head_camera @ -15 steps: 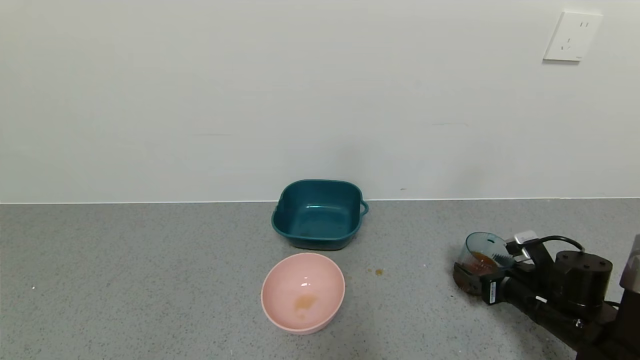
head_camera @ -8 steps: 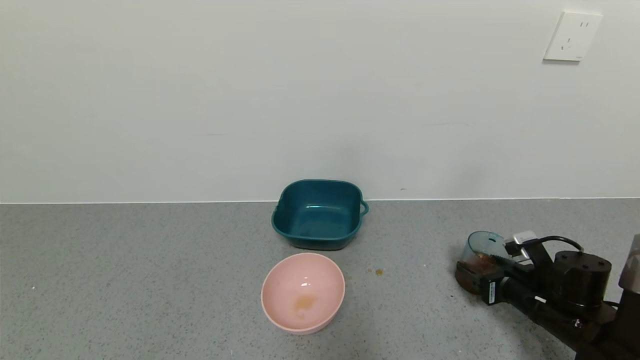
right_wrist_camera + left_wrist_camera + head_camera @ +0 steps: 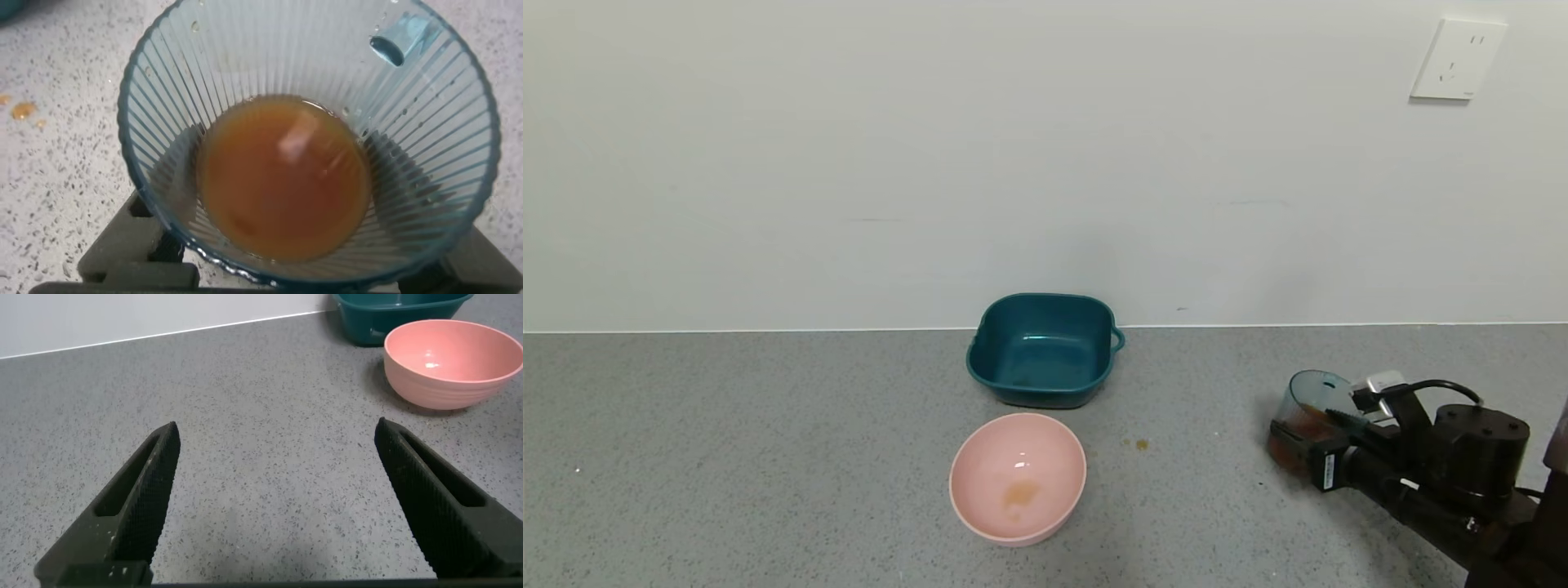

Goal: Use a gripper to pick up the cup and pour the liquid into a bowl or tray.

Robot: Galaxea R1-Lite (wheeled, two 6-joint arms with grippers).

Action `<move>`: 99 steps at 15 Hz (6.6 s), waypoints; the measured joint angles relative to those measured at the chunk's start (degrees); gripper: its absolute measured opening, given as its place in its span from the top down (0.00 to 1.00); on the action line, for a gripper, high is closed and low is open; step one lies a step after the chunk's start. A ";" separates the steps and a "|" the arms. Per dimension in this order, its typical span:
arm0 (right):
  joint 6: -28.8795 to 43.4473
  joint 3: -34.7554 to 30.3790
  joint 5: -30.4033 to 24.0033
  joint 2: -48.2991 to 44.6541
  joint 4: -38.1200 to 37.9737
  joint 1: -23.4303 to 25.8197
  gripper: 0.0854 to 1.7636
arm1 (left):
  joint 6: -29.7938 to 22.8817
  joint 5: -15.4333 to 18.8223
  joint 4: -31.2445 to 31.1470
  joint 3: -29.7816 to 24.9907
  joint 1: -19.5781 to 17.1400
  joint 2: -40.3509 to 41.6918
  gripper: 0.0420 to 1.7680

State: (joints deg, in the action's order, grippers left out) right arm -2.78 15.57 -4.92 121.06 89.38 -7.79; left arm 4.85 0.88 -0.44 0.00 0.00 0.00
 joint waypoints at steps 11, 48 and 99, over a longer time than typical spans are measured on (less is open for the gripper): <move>-0.50 6.64 0.13 -13.62 -23.54 0.00 0.25 | -0.01 0.00 0.00 0.00 0.00 0.00 0.03; -9.90 66.62 22.15 -11.56 -82.52 -20.49 0.25 | 0.00 0.00 0.00 0.00 0.00 0.00 0.03; -45.24 97.09 42.30 8.95 -102.57 -33.22 0.25 | -0.01 0.00 0.00 0.00 0.00 0.00 0.03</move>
State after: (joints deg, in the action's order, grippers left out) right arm -48.02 112.65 37.38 130.01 -13.19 -41.01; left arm 4.84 0.88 -0.44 0.00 0.00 0.00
